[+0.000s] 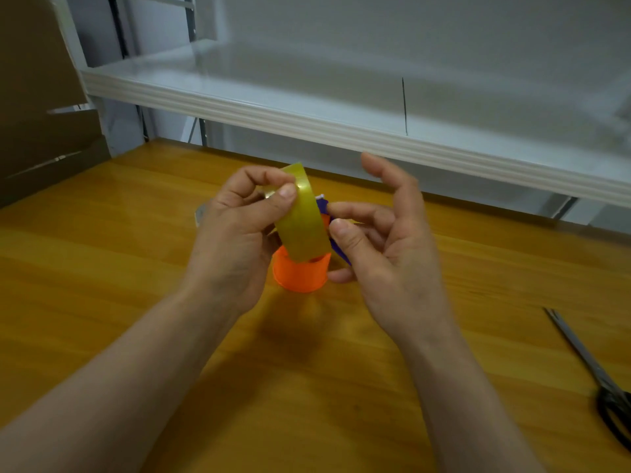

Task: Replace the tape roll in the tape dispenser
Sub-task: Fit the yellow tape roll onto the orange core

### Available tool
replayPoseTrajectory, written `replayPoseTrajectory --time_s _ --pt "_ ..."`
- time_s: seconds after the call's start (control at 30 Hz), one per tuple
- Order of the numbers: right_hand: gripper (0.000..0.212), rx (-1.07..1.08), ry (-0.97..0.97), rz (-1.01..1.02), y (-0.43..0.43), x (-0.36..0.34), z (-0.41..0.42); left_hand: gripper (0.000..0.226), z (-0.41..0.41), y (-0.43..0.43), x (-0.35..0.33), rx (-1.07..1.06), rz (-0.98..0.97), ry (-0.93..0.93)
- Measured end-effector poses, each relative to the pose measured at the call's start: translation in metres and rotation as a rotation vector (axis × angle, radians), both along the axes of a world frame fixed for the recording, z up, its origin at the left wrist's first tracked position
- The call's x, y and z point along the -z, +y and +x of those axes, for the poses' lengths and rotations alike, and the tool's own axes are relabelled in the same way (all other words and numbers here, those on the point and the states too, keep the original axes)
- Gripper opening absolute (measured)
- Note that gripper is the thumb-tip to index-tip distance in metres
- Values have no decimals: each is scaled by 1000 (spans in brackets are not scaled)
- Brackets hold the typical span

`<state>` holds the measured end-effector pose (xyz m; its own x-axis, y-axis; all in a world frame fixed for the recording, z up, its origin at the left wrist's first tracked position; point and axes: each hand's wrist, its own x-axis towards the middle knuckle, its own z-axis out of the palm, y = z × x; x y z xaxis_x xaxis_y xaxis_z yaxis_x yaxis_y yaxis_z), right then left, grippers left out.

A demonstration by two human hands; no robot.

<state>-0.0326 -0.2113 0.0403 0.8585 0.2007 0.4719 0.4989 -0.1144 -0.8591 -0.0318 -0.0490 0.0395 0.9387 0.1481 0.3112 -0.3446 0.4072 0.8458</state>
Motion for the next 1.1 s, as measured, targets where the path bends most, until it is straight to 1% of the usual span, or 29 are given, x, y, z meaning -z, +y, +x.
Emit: replayPoseTrajectory --time_s 0.07,0.13,0.2,0.33,0.4,0.5,0.57,0.63,0.67,0.73,0.8,0.9,1.0,1.1 --pt "54 20 31 24 -3 1 3 10 2 6 0 -18 10 16" --pt "43 47 17 20 -4 4 5 10 3 8 2 -28 47 12" --pt "38 71 -39 8 -3 5 5 10 3 6 5 -57 121 -10" --pt "32 160 -192 -89 -3 6 6 6 -1 -5 11 -110 332 -86" --pt "24 196 -223 -123 -5 6 8 5 -4 -10 11 -117 422 -134" --pt "15 234 -228 -124 -6 6 8 4 -7 -12 10 -122 475 -172" --pt "19 229 -185 -68 -7 5 9 5 -6 -9 8 -123 470 -162" --pt "26 222 -92 4 -9 5 11 7 -4 -3 5 -135 433 -121" --pt "27 243 -50 -1 -11 7 15 7 -3 1 3 -146 400 -90" --pt "26 320 33 -91 -16 14 22 8 -2 12 -1 -167 317 -27" --pt "28 394 99 -208 -17 21 29 6 0 24 -3 -205 278 5" --pt "38 440 140 -353 -14 28 36 8 2 36 -3 -242 232 44" --pt "51 457 174 -436 -10 34 44 19 4 40 -2 -244 196 103" --pt "56 490 186 -464 -8 39 52 24 5 39 -1 -237 186 144"
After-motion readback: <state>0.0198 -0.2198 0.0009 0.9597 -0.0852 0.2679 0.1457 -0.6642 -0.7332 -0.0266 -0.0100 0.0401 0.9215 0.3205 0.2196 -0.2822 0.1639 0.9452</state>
